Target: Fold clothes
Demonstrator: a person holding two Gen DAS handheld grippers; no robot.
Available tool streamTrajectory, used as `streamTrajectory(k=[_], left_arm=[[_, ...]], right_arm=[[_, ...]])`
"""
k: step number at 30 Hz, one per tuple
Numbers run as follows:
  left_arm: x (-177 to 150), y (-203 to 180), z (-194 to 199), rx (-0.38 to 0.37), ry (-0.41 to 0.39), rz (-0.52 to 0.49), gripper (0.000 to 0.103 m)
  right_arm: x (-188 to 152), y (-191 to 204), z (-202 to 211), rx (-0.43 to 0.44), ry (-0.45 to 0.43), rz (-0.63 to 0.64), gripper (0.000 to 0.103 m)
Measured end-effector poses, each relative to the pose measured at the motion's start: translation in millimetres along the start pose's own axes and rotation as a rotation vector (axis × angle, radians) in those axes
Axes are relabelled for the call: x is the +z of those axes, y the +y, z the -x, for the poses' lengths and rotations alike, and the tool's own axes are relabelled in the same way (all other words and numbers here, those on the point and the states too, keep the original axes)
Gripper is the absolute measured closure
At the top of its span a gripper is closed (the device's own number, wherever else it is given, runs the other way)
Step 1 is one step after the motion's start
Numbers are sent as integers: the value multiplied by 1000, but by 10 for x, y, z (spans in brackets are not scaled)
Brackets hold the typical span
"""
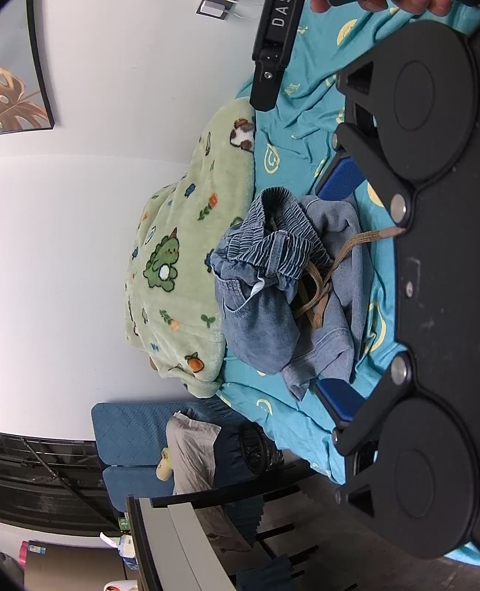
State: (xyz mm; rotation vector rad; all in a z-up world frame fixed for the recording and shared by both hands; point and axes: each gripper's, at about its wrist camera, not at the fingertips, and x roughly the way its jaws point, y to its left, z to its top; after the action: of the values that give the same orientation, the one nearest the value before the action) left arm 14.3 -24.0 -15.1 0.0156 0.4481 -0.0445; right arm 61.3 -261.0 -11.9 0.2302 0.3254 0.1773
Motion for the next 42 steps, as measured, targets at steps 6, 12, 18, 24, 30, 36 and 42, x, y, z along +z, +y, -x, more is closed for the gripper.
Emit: streamTrajectory(k=[6,12,18,24,30,36,42], left_arm=[[93,-122,-127,2,9,-50,0],[186,-381,-474,10,6,-166,1],[157,-705,-1052,75,-9,-315,4],[90,-780,-1664,154,35,-338,17],[99,-594,-1824,163,109,-243,56],[323,-359,-1344,108,15,-126,65],[567,73,-785,61,-7,45,95]], right_arm=[[26,-162,-74,-35,-2,-55,0],[54,-434,-209,-108,7,-135,0],[-8,-664,-278,-131,40,-242,0],[-65,-662,-388,-104,66,-250,0],[-162,-689,-556,-79,96,-239,0],[-217,-669,-616,-67,98,-201,0],[-249,-574,-614,-38,91,-148,0]])
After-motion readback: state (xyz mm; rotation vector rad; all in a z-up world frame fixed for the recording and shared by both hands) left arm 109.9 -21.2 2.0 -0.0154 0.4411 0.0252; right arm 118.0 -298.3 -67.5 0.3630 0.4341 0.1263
